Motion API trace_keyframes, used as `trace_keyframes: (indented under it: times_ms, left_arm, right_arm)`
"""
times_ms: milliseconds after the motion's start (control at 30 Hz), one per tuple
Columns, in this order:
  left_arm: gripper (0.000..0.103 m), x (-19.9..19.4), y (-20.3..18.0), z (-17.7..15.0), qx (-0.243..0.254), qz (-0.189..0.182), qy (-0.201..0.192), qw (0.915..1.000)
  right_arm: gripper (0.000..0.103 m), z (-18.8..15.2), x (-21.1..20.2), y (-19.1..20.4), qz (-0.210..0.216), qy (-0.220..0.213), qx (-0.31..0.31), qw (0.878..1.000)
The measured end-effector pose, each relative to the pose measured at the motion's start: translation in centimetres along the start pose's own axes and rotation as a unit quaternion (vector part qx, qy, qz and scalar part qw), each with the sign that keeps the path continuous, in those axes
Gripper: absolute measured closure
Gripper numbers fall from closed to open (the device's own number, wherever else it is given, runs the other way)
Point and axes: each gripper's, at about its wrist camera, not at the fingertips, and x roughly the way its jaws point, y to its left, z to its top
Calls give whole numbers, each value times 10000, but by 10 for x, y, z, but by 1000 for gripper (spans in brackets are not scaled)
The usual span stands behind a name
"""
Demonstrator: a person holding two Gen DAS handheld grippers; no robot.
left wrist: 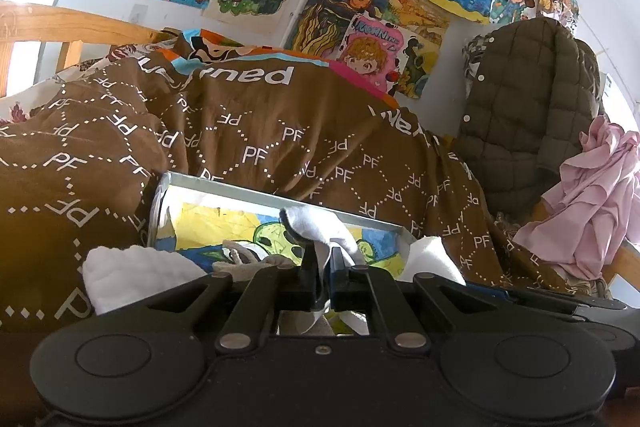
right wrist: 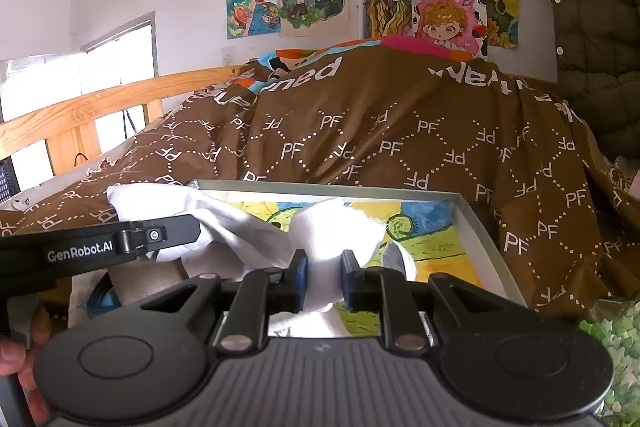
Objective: Organize soft objects
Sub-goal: 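Open both tools to drop the cloth and tissue into the tray, then move both open tools back toward the striped towel and orange silicone piece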
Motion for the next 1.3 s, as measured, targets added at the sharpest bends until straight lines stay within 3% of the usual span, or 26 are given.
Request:
trace_keyframes:
  times_ms: [400, 467, 600, 767, 833, 1067, 1233, 1300]
  left_arm:
    - [88, 3, -1, -1, 18, 100, 158, 9998]
    - [79, 3, -1, 0, -26, 133, 206, 9997]
    - [68, -1, -3, 3, -186, 195, 284, 9992]
    - [40, -14, -11, 10, -227, 214, 178, 9994]
    - [33, -21, -15, 12, -215, 240, 110, 9994]
    - [12, -53, -30, 20, -109, 423, -274, 9987]
    - [1, -82, -43, 25, 32, 537, -601, 9967]
    - [1, -93, -48, 27, 87, 567, -711, 9958]
  right_arm:
    - [66, 2, 1, -6, -95, 57, 126, 9999]
    - [56, 2, 0, -7, -128, 53, 151, 9998]
    - [46, 6, -7, -12, -190, -26, 223, 9996]
    - [32, 14, -22, -18, -270, -205, 367, 9987]
    - [28, 18, -30, -20, -286, -302, 418, 9983]
    - [7, 30, -66, -26, -443, -719, 617, 9945]
    - [0, 36, -102, -26, -619, -1133, 607, 9898]
    - [0, 39, -117, -25, -659, -1243, 618, 9881]
